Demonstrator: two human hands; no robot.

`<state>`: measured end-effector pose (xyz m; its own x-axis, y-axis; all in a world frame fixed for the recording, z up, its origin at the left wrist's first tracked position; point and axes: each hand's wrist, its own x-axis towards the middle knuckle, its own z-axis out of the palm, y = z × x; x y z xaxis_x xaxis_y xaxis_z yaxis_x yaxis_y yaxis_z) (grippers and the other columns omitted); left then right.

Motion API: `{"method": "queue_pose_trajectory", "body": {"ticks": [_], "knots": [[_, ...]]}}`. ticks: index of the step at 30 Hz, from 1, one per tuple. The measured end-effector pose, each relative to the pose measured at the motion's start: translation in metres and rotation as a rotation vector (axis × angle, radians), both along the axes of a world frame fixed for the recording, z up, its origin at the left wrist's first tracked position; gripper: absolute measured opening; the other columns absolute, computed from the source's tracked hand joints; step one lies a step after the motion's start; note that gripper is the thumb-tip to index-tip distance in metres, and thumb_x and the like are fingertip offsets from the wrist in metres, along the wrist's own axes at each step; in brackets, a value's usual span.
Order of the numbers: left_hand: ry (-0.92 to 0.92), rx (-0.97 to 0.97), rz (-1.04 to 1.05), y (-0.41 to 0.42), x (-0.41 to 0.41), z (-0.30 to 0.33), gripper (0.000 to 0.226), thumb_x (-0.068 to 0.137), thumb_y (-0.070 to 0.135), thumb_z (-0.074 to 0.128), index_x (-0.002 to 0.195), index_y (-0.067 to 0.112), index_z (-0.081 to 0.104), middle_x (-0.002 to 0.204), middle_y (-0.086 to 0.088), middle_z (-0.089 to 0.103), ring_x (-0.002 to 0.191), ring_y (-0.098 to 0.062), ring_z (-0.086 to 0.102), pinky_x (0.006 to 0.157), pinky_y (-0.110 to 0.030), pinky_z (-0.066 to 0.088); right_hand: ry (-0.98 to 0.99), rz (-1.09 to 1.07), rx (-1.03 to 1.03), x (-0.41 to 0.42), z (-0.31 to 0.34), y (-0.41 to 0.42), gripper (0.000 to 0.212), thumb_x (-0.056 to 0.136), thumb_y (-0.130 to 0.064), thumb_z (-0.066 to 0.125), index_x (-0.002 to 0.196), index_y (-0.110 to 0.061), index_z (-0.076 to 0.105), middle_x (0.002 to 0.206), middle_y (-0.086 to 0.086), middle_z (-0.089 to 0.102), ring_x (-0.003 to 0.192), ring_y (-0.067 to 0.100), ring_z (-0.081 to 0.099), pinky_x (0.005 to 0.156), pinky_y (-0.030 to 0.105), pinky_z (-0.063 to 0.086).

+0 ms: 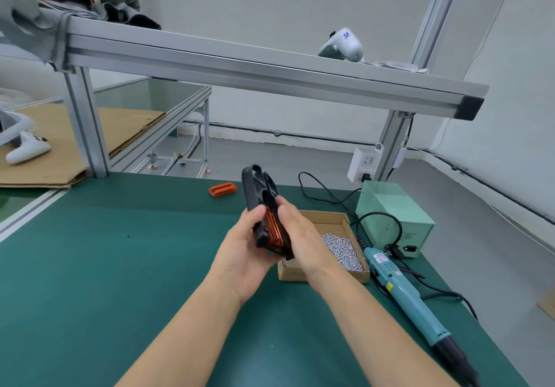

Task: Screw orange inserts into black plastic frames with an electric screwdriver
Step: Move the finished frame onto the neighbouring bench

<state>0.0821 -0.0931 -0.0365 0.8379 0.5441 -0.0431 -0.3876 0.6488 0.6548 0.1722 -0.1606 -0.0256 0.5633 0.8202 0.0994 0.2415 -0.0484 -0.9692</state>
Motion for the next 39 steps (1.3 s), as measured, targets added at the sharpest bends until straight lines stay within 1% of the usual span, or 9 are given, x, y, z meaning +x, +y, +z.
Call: {"method": "queue_pose_trajectory", "body": {"ticks": [5,9,12,18,22,25,30,36,39], "knots": [[-0.187,-0.249,-0.058,0.008,-0.014,-0.009,0.035,0.086,0.031,0.056,0.103,0.006,0.074,0.123,-0.022,0.062,0.111,-0.036,0.061,0.092,-0.053,0.049,0.061,-0.099,0.057,0.010,-0.007,-0.007,0.066,0.094,-0.017,0.061,0.150,-0.030,0.030,0.152,-0.008,0.034,0.132,0.002,0.035,0.102,0.022,0.032],[-0.215,-0.299,-0.081,0.005,-0.019,-0.016,0.046,0.088,0.033,0.051,0.124,0.006,0.061,0.130,-0.024,0.056,0.121,-0.040,0.053,0.104,-0.057,0.036,0.266,-0.047,0.163,0.011,-0.021,-0.010,0.070,0.090,-0.012,0.066,0.150,-0.028,0.032,0.147,-0.011,0.041,0.108,-0.015,0.051,0.079,0.012,0.047],[-0.134,-0.278,-0.067,0.001,-0.022,-0.016,0.049,0.088,0.033,0.050,0.131,0.010,0.053,0.129,-0.023,0.057,0.118,-0.039,0.056,0.105,-0.054,0.037,0.264,-0.056,0.214,0.008,-0.030,-0.009,0.066,0.091,-0.006,0.062,0.148,-0.027,0.036,0.134,-0.010,0.057,0.115,0.001,0.057,0.077,0.016,0.053],[0.212,0.158,0.278,0.000,-0.022,-0.018,0.040,0.100,0.018,0.042,0.136,0.036,0.042,0.115,0.009,0.069,0.100,-0.011,0.067,0.075,-0.030,0.054,0.157,-0.069,0.215,-0.002,-0.033,-0.012,0.057,0.095,0.002,0.051,0.135,-0.037,0.039,0.107,-0.025,0.069,0.101,-0.008,0.062,0.072,0.010,0.051],[0.301,0.346,0.387,-0.003,-0.023,-0.021,0.055,0.098,0.010,0.048,0.145,0.033,0.033,0.139,0.007,0.052,0.122,-0.013,0.054,0.104,-0.041,0.043,0.154,-0.069,0.184,-0.009,-0.037,-0.014,0.055,0.095,-0.001,0.052,0.143,-0.027,0.042,0.124,-0.013,0.064,0.108,-0.003,0.061,0.078,0.013,0.052],[0.307,0.401,0.387,-0.005,-0.028,-0.023,0.070,0.088,0.001,0.060,0.145,0.034,0.033,0.140,0.008,0.050,0.121,-0.014,0.055,0.103,-0.043,0.044,0.132,-0.075,0.173,-0.015,-0.038,-0.018,0.058,0.095,-0.002,0.052,0.146,-0.025,0.040,0.131,-0.005,0.061,0.118,0.008,0.059,0.094,0.028,0.052],[0.277,0.322,0.360,-0.006,-0.034,-0.028,0.074,0.085,-0.003,0.062,0.142,0.037,0.037,0.137,0.002,0.053,0.122,-0.022,0.055,0.102,-0.048,0.044,0.119,-0.054,0.177,-0.018,-0.039,-0.021,0.063,0.094,0.003,0.051,0.139,-0.037,0.033,0.120,-0.024,0.059,0.102,-0.014,0.059,0.073,0.007,0.049],[0.369,0.313,0.417,0.004,-0.047,-0.032,0.080,0.077,-0.004,0.069,0.142,0.030,0.037,0.117,-0.001,0.065,0.095,-0.018,0.067,0.068,-0.033,0.054,0.094,0.095,0.053,-0.021,-0.040,-0.030,0.063,0.093,0.006,0.051,0.143,-0.029,0.041,0.127,-0.010,0.064,0.112,0.003,0.062,0.091,0.023,0.053],[0.450,0.351,0.434,0.010,-0.054,-0.036,0.081,0.069,-0.009,0.074,0.136,0.024,0.043,0.113,-0.005,0.065,0.091,-0.017,0.067,0.064,-0.031,0.051,0.096,0.128,-0.019,-0.021,-0.044,-0.034,0.061,0.092,0.005,0.054,0.141,-0.028,0.041,0.116,-0.021,0.066,0.102,-0.003,0.064,0.079,0.016,0.053]]}}
